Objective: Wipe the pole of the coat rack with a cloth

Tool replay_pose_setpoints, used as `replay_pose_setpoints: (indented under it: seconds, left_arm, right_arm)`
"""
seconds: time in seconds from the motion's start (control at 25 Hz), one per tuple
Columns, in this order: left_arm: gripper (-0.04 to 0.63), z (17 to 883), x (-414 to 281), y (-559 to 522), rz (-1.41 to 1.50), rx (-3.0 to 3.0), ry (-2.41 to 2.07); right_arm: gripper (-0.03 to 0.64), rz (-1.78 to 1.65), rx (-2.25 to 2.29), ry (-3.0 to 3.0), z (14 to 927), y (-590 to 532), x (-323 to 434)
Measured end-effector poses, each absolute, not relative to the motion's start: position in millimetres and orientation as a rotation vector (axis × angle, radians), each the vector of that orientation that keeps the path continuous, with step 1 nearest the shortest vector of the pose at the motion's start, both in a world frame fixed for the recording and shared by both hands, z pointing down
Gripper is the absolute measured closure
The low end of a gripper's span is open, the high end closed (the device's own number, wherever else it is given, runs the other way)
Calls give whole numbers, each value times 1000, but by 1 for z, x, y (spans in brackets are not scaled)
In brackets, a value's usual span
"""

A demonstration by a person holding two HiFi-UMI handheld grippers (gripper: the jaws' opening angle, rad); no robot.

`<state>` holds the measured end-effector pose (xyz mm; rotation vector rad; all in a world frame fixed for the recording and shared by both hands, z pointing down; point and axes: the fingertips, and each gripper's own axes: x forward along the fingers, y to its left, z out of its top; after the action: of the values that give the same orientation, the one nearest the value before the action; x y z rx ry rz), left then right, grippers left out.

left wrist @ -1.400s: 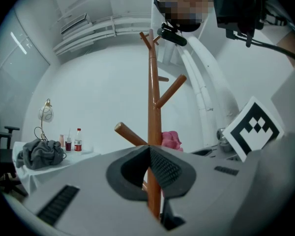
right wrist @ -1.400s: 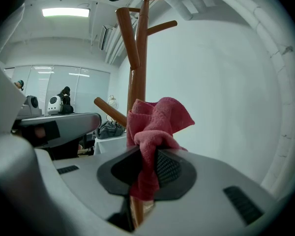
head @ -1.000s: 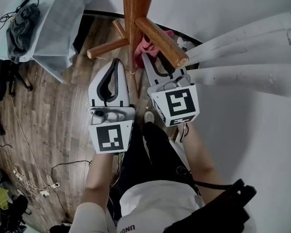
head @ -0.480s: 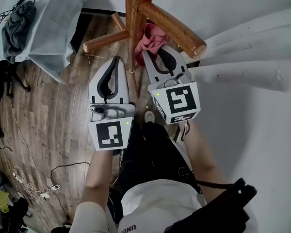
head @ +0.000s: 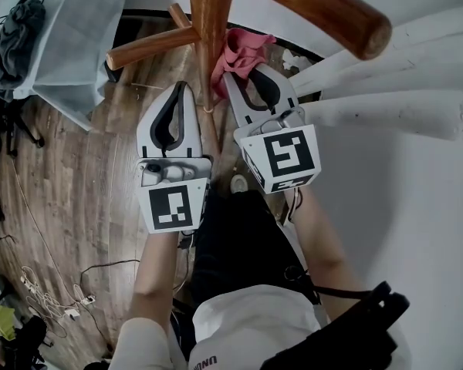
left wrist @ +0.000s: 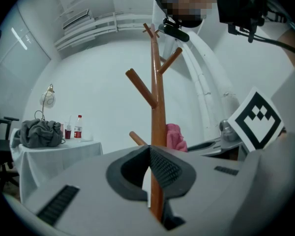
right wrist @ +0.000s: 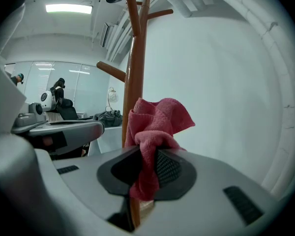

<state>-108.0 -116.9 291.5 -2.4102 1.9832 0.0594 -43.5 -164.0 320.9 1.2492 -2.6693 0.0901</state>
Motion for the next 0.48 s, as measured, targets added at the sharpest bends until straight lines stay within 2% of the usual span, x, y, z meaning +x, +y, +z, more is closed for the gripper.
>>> replay_pose_setpoints:
  seconds: [0.48]
  left_arm:
    - [581, 328, -112, -126, 69, -2414, 1995]
  right_arm:
    - [543, 99, 1235, -2662, 361, -170, -42]
